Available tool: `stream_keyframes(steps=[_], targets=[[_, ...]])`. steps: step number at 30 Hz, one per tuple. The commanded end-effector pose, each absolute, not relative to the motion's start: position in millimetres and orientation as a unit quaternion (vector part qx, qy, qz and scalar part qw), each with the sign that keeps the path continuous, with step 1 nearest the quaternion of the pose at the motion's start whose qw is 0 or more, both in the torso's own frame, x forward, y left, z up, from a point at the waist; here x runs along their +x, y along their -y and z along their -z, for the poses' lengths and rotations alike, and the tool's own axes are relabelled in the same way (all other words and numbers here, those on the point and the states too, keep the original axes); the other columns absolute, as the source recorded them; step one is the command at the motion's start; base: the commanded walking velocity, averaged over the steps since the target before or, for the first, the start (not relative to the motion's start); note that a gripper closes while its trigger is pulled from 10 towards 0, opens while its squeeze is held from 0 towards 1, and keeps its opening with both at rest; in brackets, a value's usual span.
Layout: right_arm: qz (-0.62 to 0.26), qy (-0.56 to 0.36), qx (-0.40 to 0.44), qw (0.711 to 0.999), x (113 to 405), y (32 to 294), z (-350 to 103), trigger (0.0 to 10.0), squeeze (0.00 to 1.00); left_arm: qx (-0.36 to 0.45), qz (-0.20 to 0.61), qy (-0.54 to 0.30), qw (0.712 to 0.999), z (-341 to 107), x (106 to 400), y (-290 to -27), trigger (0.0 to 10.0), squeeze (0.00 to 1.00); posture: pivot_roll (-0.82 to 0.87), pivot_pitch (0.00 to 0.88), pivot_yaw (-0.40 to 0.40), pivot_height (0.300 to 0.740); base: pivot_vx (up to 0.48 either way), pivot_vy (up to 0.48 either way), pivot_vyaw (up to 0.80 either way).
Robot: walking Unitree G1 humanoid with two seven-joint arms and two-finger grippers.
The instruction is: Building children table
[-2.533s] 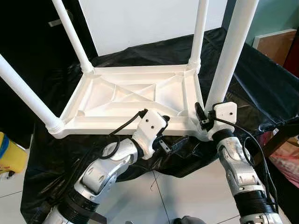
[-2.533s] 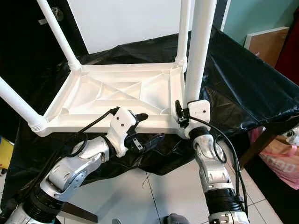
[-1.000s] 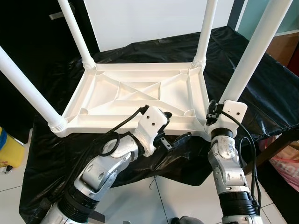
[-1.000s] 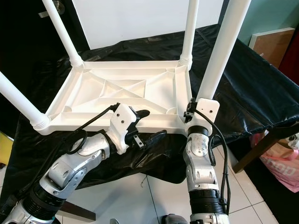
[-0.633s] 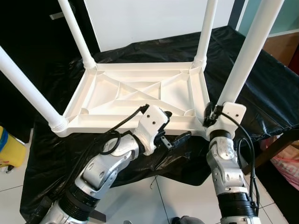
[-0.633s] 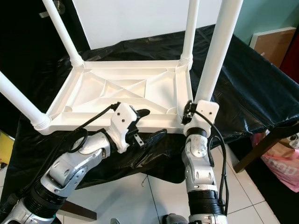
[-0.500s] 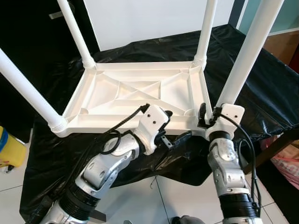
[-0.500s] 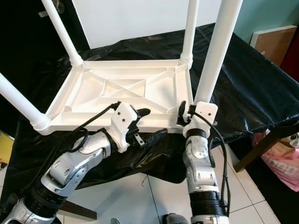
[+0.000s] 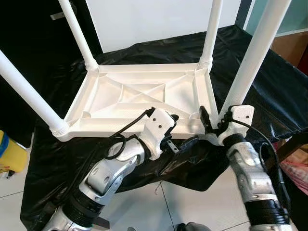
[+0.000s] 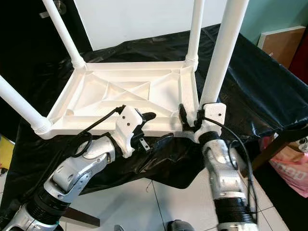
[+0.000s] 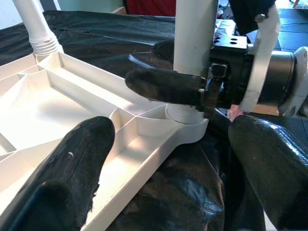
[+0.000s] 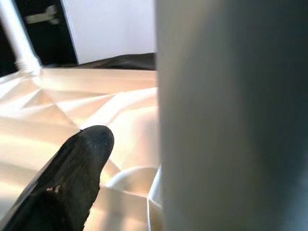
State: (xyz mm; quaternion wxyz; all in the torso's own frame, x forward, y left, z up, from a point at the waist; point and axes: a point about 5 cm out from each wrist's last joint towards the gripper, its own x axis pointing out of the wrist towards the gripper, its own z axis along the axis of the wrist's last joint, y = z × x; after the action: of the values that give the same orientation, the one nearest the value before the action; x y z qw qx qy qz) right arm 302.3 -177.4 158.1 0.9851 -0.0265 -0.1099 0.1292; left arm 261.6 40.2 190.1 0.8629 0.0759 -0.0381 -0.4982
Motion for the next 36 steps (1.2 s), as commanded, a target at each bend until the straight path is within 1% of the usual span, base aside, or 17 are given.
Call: stream_keyframes(steps=[1, 3, 5, 6, 7, 8, 9, 21, 22, 23, 24, 29, 30, 31, 32, 33, 36], targets=[[-0.15, 0.104, -0.02, 0.983, 301, 173, -152, 10.0, 0.0, 0.087, 0.561, 0.035, 0.822, -189, 255, -35, 10.0, 0.0, -0.19, 0.075, 0.047, 0.74, 0.0, 0.0, 0.0], [-0.183, 0.091, -0.037, 0.978, 303, 182, -149, 10.0, 0.0, 0.087, 0.563, 0.036, 0.821, -189, 256, -35, 10.0, 0.0, -0.19, 0.069, 0.047, 0.74, 0.0, 0.0, 0.0], [-0.189, 0.087, -0.04, 0.977, 303, 183, -149, 10.0, 0.0, 0.087, 0.563, 0.037, 0.821, -189, 256, -34, 10.0, 0.0, -0.19, 0.069, 0.047, 0.74, 0.0, 0.0, 0.0], [-0.193, 0.084, -0.041, 0.977, 304, 184, -148, 3.5, 0.0, 0.087, 0.563, 0.037, 0.821, -189, 256, -34, 10.0, 0.0, -0.19, 0.069, 0.047, 0.74, 0.0, 0.0, 0.0], [-0.197, 0.082, -0.046, 0.976, 304, 186, -147, 2.7, 0.0, 0.087, 0.564, 0.037, 0.82, -189, 256, -34, 10.0, 0.0, -0.19, 0.064, 0.047, 0.74, 0.0, 0.0, 0.0], [-0.197, 0.082, -0.046, 0.976, 304, 186, -147, 2.7, 0.0, 0.087, 0.564, 0.037, 0.82, -189, 256, -34, 10.0, 0.0, -0.19, 0.064, 0.047, 0.74, 0.0, 0.0, 0.0], [-0.2, 0.081, -0.049, 0.975, 304, 187, -147, 0.0, 0.0, 0.087, 0.564, 0.038, 0.82, -189, 256, -34, 10.0, 0.0, -0.19, 0.064, 0.047, 0.74, 0.0, 0.0, 0.0], [-0.189, 0.056, -0.026, 0.98, 300, 194, -132, 0.0, 0.0, 0.088, 0.569, 0.039, 0.817, -188, 254, -33, 10.0, 0.0, -0.19, 0.056, 0.049, 0.74, 0.0, 0.0, 0.0], [-0.184, 0.052, -0.023, 0.981, 300, 194, -131, 8.7, 0.0, 0.088, 0.57, 0.038, 0.816, -188, 254, -33, 10.0, 0.0, -0.2, 0.058, 0.049, 0.74, 0.0, 0.0, 0.0], [-0.184, 0.052, -0.023, 0.981, 300, 194, -131, 8.7, 0.0, 0.088, 0.57, 0.038, 0.816, -188, 254, -33, 10.0, 0.0, -0.2, 0.058, 0.049, 0.74, 0.0, 0.0, 0.0], [-0.174, 0.049, -0.017, 0.983, 300, 193, -130, 10.0, 0.0, 0.088, 0.57, 0.038, 0.816, -188, 254, -32, 10.0, 0.0, -0.2, 0.052, 0.049, 0.74, 0.0, 0.0, 0.0], [-0.138, 0.043, -0.01, 0.989, 300, 189, -129, 10.0, 0.0, 0.089, 0.573, 0.038, 0.814, -187, 254, -31, 10.0, 0.0, -0.2, 0.051, 0.051, 0.74, 0.0, 0.0, 0.0], [-0.119, 0.038, -0.018, 0.992, 301, 189, -128, 10.0, 0.0, 0.089, 0.574, 0.038, 0.813, -187, 253, -31, 10.0, 0.0, -0.21, 0.051, 0.052, 0.74, 0.0, 0.0, 0.0], [-0.097, 0.035, -0.008, 0.995, 302, 186, -128, 10.0, 0.0, 0.089, 0.575, 0.038, 0.812, -187, 253, -31, 10.0, 0.0, -0.2, 0.049, 0.048, 0.74, 0.0, 0.0, 0.0], [-0.097, 0.035, -0.008, 0.995, 302, 186, -128, 10.0, 0.0, 0.089, 0.575, 0.038, 0.812, -187, 253, -31, 10.0, 0.0, -0.2, 0.049, 0.048, 0.74, 0.0, 0.0, 0.0], [-0.068, 0.033, 0.002, 0.997, 302, 183, -127, 10.0, 0.0, 0.089, 0.575, 0.038, 0.812, -187, 253, -31, 10.0, 0.0, -0.2, 0.049, 0.047, 0.74, 0.0, 0.0, 0.0], [-0.045, 0.031, 0.015, 0.998, 302, 180, -126, 10.0, 0.0, 0.089, 0.575, 0.039, 0.812, -187, 253, -31, 10.0, 0.0, -0.2, 0.05, 0.048, 0.74, 0.0, 0.0, 0.0]])
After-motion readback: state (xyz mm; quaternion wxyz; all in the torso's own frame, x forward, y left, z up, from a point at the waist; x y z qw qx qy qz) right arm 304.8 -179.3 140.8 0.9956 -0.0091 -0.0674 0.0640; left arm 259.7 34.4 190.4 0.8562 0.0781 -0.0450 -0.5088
